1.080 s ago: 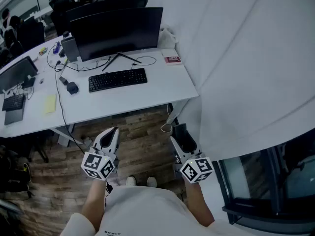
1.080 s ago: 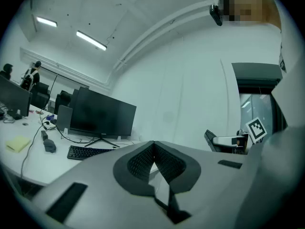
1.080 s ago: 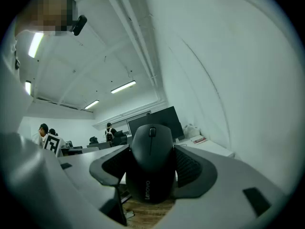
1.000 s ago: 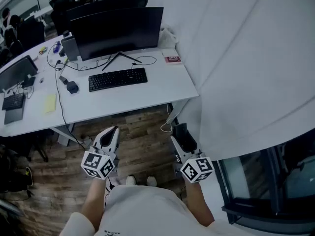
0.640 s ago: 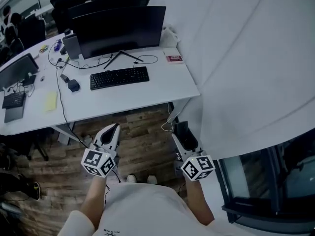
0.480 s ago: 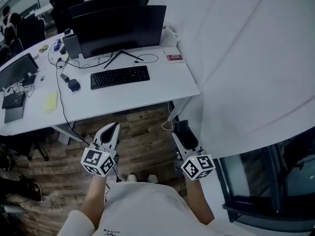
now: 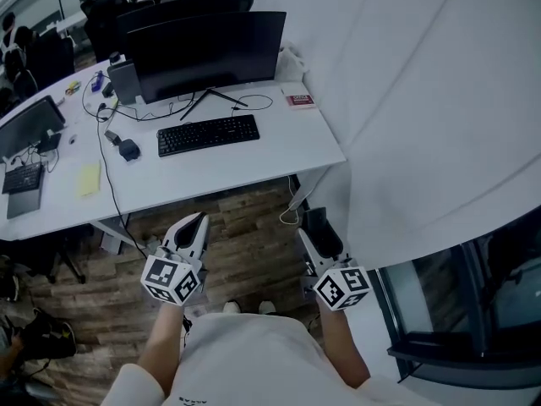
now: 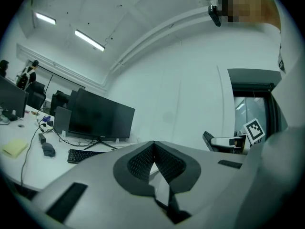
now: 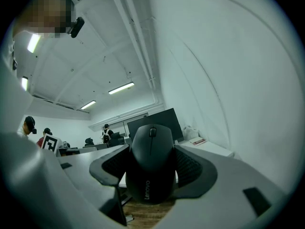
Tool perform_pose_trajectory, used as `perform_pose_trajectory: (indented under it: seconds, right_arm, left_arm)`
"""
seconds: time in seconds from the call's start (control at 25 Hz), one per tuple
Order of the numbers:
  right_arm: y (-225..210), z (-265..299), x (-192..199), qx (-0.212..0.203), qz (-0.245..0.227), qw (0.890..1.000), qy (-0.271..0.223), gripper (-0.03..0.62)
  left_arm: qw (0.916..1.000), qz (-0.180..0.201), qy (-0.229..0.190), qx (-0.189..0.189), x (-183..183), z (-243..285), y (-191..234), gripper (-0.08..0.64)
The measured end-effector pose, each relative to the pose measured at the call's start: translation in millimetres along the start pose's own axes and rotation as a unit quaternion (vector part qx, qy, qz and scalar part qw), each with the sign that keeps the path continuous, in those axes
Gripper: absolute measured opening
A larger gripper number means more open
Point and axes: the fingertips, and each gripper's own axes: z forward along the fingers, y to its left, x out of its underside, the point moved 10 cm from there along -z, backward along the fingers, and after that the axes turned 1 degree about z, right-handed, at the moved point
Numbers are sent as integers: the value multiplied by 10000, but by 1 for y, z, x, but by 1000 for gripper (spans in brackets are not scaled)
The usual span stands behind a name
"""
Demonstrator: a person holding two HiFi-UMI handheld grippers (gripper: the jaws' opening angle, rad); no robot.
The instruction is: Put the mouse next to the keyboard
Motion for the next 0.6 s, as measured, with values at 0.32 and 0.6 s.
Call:
perform_pose_trajectory:
  seconds: [0.32,0.6]
  right_arm:
    - [22,-2,9,93,19,10000,-18,301]
    - [31,1,13,116,45,9999,17,301]
  left_arm:
    - [9999,39,35,96,4,-17,14,6]
    - [10000,2,45,76,9,-27,25,6]
